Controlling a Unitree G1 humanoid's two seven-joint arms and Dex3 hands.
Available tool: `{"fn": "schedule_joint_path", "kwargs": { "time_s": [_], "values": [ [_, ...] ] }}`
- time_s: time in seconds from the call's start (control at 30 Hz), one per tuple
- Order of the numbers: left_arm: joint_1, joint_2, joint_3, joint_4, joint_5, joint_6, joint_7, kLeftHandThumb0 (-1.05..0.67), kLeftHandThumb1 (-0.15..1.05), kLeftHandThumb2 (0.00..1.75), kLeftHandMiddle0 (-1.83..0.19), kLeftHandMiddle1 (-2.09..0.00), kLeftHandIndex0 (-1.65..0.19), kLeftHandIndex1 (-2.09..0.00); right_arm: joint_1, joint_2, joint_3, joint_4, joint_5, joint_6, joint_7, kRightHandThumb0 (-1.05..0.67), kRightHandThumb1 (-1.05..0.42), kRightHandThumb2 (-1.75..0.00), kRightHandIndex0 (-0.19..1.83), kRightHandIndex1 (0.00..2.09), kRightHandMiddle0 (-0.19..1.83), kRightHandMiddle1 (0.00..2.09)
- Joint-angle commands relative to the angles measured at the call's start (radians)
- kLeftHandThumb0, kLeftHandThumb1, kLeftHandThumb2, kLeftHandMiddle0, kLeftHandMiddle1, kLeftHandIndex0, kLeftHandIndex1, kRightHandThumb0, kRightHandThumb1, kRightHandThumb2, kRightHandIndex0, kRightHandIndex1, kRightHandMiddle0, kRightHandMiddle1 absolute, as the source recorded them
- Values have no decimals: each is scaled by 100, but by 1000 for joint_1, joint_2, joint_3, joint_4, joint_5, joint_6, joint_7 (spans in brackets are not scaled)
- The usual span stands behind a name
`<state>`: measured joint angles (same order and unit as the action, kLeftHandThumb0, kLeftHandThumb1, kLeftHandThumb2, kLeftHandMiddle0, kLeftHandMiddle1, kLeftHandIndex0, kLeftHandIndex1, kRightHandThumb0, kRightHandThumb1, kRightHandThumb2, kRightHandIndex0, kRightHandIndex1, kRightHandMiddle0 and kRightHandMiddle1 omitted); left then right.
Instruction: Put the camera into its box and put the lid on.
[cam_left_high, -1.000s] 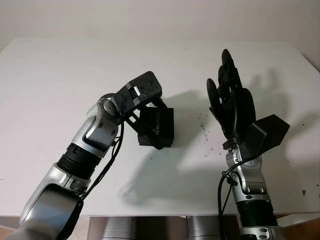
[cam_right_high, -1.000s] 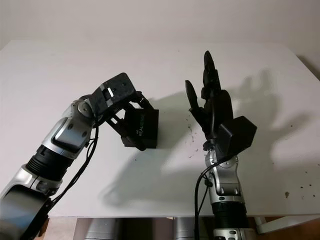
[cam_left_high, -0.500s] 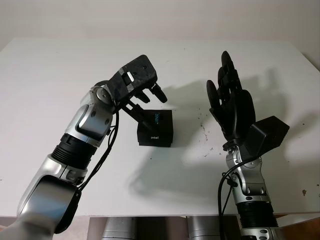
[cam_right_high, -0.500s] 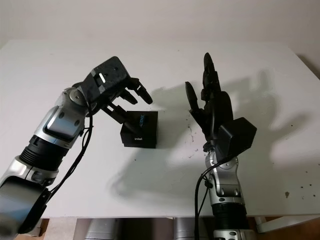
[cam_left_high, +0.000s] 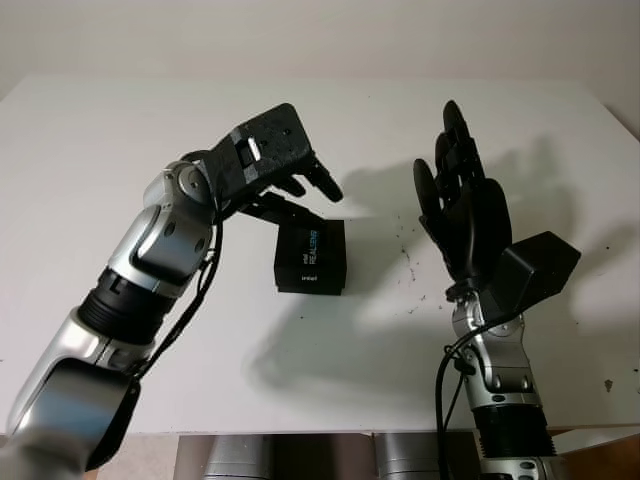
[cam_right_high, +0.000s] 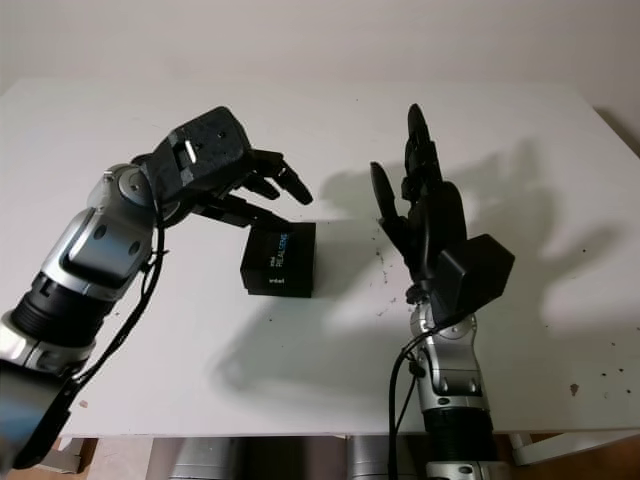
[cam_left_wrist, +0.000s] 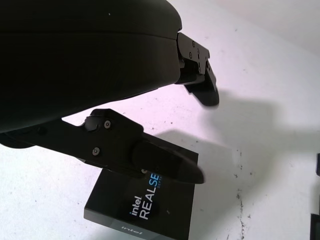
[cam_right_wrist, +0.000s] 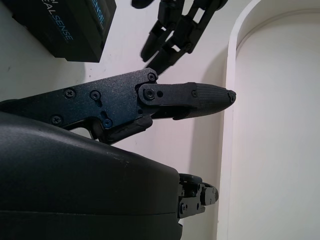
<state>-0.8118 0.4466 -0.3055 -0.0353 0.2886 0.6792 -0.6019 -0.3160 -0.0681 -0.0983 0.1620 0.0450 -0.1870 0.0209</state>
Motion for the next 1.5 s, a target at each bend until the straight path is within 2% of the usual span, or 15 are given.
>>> {"fn": "schedule_joint_path", "kwargs": {
  "time_s": [0.0, 0.13, 0.27, 0.37, 0.5, 0.6, 0.7, 0.9, 1.0, 1.07, 1.1, 1.17, 1.27, 1.33, 1.47],
  "values": [
    [34, -13, 45, -38, -6, -11, 48, -67, 105, 33, 7, -7, 12, -6, 4, 0, -3, -17, 10, 0, 3, -64, -105, -35, -5, 5, 6, 5],
    [97, -70, 142, -63, -34, -58, 188, -67, 105, 48, 9, -5, 17, -3, -1, 0, -5, -6, 18, -6, 10, -64, -105, -35, -4, 6, 6, 5],
    [183, -123, 239, -27, -96, -240, 318, -68, 105, 51, 14, -4, 19, -1, -5, -7, -1, -5, 17, 7, 19, -65, -105, -35, -5, 5, 5, 5],
    [259, -173, 270, -12, -112, -363, 425, -69, 105, 52, 11, -6, 15, -3, -13, -12, -2, -1, 16, 18, 25, -66, -105, -35, -5, 5, 5, 5],
    [323, -273, 327, 28, -235, -520, 476, -64, 105, 53, 16, -4, 19, -1, -28, -15, -7, 16, 21, 19, 32, -66, -105, -34, -5, 5, 6, 6],
    [331, -377, 403, 58, -422, -547, 466, -63, 105, 50, 19, -1, 19, 0, -37, -19, -9, 28, 20, 19, 32, -66, -105, -34, -5, 5, 6, 6],
    [341, -450, 444, 61, -556, -533, 467, -65, 105, 56, 19, 0, 19, 0, -45, -23, -10, 41, 17, 13, 34, -65, -105, -34, -5, 5, 6, 5],
    [399, -461, 388, 1, -601, -430, 433, -66, 105, 56, 19, 0, 19, 0, -50, -25, -13, 49, 21, 10, 38, -65, -105, -34, -6, 5, 5, 5],
    [406, -343, 227, -36, -322, -441, 467, -62, 105, 57, 19, 0, 19, 0, -48, -26, -12, 46, 19, 9, 37, -65, -105, -34, -6, 5, 5, 5],
    [406, -291, 157, -51, -173, -449, 488, -53, 105, 44, 19, 0, 19, 0, -48, -26, -12, 47, 18, 6, 36, -65, -105, -34, -5, 5, 5, 5],
    [406, -275, 131, -55, -116, -447, 498, -43, 105, 33, 19, 0, 19, 0, -47, -25, -12, 46, 17, 6, 34, -65, -105, -34, -5, 5, 6, 5],
    [407, -263, 108, -57, -55, -440, 505, -37, 105, 26, 19, 0, 19, 0, -45, -24, -11, 43, 16, 7, 31, -64, -105, -34, -5, 5, 6, 6],
    [400, -291, 149, -25, -86, -452, 515, -42, 105, 33, 19, 0, 19, 0, -42, -21, -12, 39, 20, 3, 31, -65, -105, -34, -5, 5, 6, 5],
    [391, -304, 187, -4, -118, -466, 526, -56, 105, 49, 19, 0, 19, 0, -40, -21, -13, 37, 21, 3, 31, -65, -105, -34, -5, 5, 5, 5],
    [343, -350, 341, 57, -320, -501, 512, -64, 105, 61, 19, 0, 19, 0, -39, -21, -14, 41, 24, 5, 33, -64, -105, -34, -5, 5, 5, 5]
  ]
}}
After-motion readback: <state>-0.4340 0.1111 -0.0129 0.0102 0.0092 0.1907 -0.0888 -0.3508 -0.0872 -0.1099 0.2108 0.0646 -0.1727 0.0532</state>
